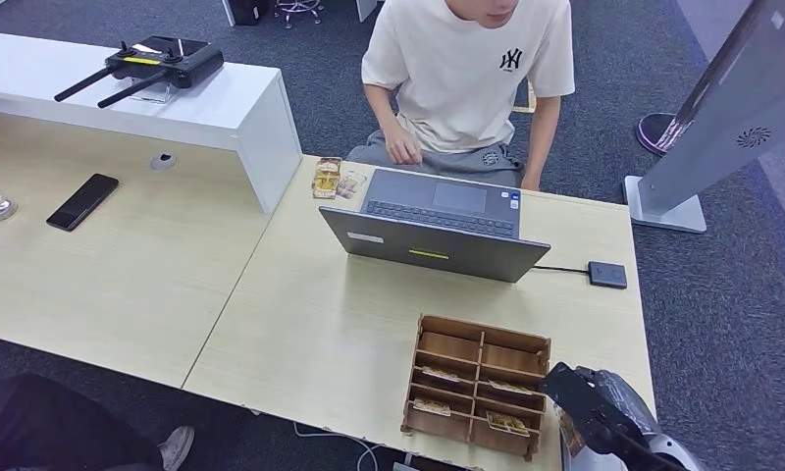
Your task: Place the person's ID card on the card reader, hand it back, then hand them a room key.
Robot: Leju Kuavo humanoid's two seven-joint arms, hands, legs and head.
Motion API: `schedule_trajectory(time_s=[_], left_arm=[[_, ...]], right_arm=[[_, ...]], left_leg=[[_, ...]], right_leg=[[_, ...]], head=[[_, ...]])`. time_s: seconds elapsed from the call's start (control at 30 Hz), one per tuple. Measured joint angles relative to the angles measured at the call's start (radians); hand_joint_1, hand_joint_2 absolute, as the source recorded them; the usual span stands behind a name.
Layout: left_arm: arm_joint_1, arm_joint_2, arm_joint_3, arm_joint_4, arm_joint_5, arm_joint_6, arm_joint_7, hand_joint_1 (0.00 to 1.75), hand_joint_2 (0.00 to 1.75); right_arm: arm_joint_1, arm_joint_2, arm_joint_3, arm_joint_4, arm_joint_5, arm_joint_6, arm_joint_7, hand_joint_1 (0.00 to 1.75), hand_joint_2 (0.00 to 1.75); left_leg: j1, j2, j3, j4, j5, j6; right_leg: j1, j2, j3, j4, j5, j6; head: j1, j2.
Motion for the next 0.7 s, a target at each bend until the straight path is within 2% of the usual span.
schedule_trajectory(time_s=[0.7], left_arm=[[0.000,0.000,-0.021,0.000,0.020,0.004,0.000,0.00,0.00]], right_arm=[[0.004,0.005,-0.047,0.035,0.067,0.012,0.007,1.75,1.75]], left_leg=[[0.000,0.000,0.000,0.000,0.000,0.000]], right_leg=[[0.000,0.000,0.000,0.000,0.000,0.000]], head=[[0.000,0.000]])
